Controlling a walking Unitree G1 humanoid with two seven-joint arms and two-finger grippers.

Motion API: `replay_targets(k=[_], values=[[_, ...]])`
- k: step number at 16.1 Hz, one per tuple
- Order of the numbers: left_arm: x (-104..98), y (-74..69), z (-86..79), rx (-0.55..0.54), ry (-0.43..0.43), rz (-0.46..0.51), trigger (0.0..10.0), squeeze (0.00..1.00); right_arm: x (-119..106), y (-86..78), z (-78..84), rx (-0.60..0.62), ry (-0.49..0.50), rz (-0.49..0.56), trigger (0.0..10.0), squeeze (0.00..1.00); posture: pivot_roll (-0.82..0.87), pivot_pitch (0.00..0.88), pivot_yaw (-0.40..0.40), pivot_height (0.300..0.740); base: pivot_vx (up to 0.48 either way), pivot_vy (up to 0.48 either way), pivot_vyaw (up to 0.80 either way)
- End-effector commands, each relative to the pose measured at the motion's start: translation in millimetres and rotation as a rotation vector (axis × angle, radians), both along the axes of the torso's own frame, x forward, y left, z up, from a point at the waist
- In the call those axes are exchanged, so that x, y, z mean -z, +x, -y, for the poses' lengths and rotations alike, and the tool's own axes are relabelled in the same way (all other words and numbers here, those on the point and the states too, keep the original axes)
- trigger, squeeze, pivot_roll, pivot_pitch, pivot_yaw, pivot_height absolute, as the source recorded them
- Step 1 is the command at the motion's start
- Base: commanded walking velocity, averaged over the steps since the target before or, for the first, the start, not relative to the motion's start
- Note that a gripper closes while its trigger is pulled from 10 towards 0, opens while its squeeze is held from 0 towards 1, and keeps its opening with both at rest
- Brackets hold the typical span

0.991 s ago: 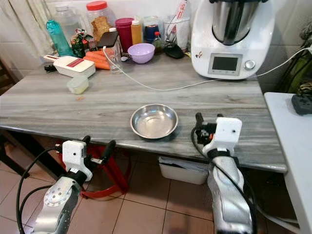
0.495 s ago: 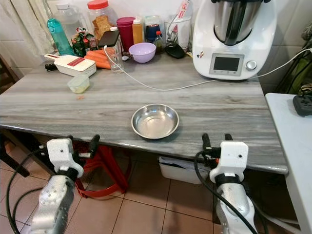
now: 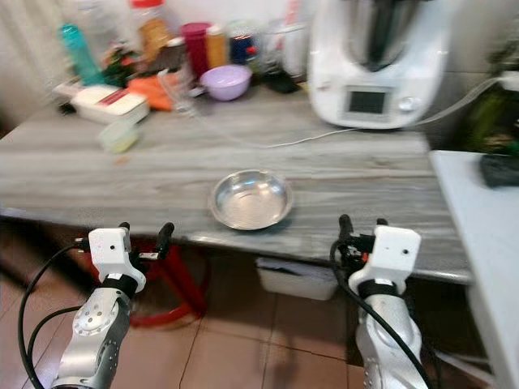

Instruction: Setting the table

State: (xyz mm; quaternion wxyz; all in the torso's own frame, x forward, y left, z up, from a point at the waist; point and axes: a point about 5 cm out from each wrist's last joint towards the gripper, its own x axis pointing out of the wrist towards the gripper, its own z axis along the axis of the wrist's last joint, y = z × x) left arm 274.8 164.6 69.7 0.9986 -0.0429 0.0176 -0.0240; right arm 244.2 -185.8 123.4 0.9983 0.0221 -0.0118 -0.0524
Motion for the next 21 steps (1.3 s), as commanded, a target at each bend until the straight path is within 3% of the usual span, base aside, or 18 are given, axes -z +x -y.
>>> replay_targets(k=[1,2,5,12,14,19,21], values=[[0.5,-0.3,-4.7,-0.003,0.012,-0.012,10.0,0.0,3.1,1.8,-4.1,0.0,0.026,-0.024,10.0,0.0,-0.1,0.0,0.077,0.74,-0.244,0.0,0.0],[0.1,0.7,-2.9,0.006,0.015,-0.016,10.0,0.0,5.1,1.9,-3.4,0.027,-0.004,-0.032,10.0,0.0,-0.1,0.0,0.079,0.74,-0.251,0.0,0.0],[-0.9,2.5,-3.2,0.012,0.016,-0.017,10.0,0.0,5.3,1.6,-2.7,0.005,0.084,-0.033,10.0,0.0,-0.1,0.0,0.083,0.74,-0.264,0.0,0.0],[-1.9,4.3,-1.7,0.024,0.02,-0.018,10.0,0.0,9.0,2.4,-3.9,0.01,0.165,-0.061,10.0,0.0,-0.1,0.0,0.085,0.74,-0.267,0.0,0.0],[-2.0,4.3,-1.2,0.028,0.022,-0.018,10.0,0.0,10.7,3.8,-5.0,0.019,0.079,-0.076,10.0,0.0,-0.1,0.0,0.084,0.74,-0.268,0.0,0.0],[-1.5,3.9,-0.1,0.032,0.019,-0.021,10.0,0.0,8.1,8.5,-2.9,0.026,0.045,-0.048,10.0,0.0,-0.1,0.0,0.081,0.74,-0.273,0.0,0.0],[-1.2,4.3,1.8,0.037,0.019,-0.023,10.0,0.0,9.3,10.1,-3.7,-0.005,0.084,-0.076,10.0,0.0,-0.1,0.0,0.081,0.74,-0.272,0.0,0.0]])
